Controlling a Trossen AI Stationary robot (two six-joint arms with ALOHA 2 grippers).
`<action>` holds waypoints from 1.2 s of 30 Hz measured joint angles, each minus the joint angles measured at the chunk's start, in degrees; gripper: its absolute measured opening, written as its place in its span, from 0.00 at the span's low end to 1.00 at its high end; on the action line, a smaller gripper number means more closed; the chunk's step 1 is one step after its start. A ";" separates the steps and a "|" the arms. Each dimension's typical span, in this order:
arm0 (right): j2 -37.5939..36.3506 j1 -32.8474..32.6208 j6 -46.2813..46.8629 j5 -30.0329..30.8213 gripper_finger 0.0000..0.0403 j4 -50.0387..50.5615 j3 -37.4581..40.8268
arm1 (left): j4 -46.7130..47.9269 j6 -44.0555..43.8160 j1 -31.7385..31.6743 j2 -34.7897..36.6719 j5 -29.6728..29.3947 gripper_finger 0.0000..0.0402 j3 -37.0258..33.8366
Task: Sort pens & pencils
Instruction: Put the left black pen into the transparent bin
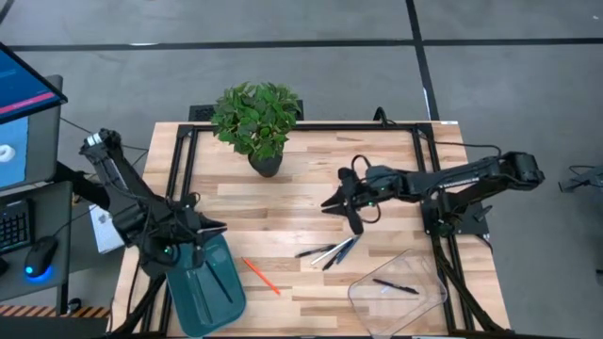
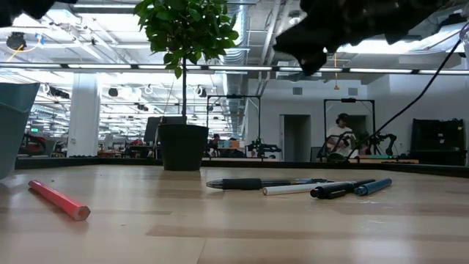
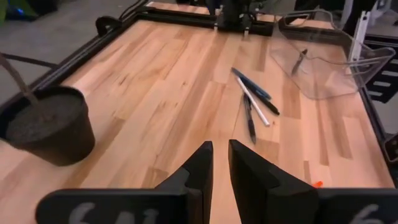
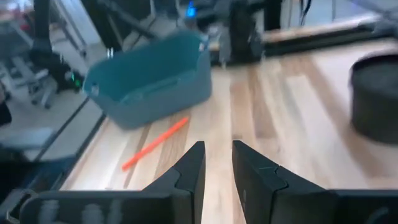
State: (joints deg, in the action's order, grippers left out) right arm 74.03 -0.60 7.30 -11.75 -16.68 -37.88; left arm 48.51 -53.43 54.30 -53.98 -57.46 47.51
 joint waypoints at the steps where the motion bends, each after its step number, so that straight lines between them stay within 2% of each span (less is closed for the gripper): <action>1: 0.96 -0.40 -0.04 -0.02 0.26 -0.19 0.01 | -1.22 1.78 -0.98 -0.32 0.27 0.10 0.00; 9: 6.60 -1.53 0.20 -0.16 0.26 -0.30 0.01 | -11.73 15.05 -10.09 -4.90 6.20 0.10 -0.02; 13: 8.63 -1.53 0.20 -0.25 0.26 -0.02 0.01 | -12.79 15.50 -14.61 -7.75 9.00 0.10 -0.02; 18: 11.03 -2.88 0.35 -1.65 0.26 0.34 0.01 | -15.26 16.77 -17.99 -12.92 9.73 0.10 -0.02; 25: 13.47 -7.66 0.32 -1.66 0.26 0.88 0.01 | -23.58 21.35 -21.17 -20.93 12.60 0.10 -0.02; 27: 13.50 -9.04 0.88 -1.54 0.26 1.14 0.03 | -26.18 21.47 -21.36 -22.79 11.70 0.10 -0.02; 33: 13.45 -10.63 4.04 5.56 0.26 2.26 0.03 | -34.70 25.71 -22.20 -26.93 11.18 0.10 -0.02; 36: 13.45 -10.46 7.14 6.66 0.26 3.20 0.03 | -37.15 26.27 -22.20 -28.20 11.17 0.10 -0.02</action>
State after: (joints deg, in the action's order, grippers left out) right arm 87.48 -11.07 14.44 -5.08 -13.48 -37.85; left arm 11.36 -27.16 32.10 -82.18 -46.29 47.48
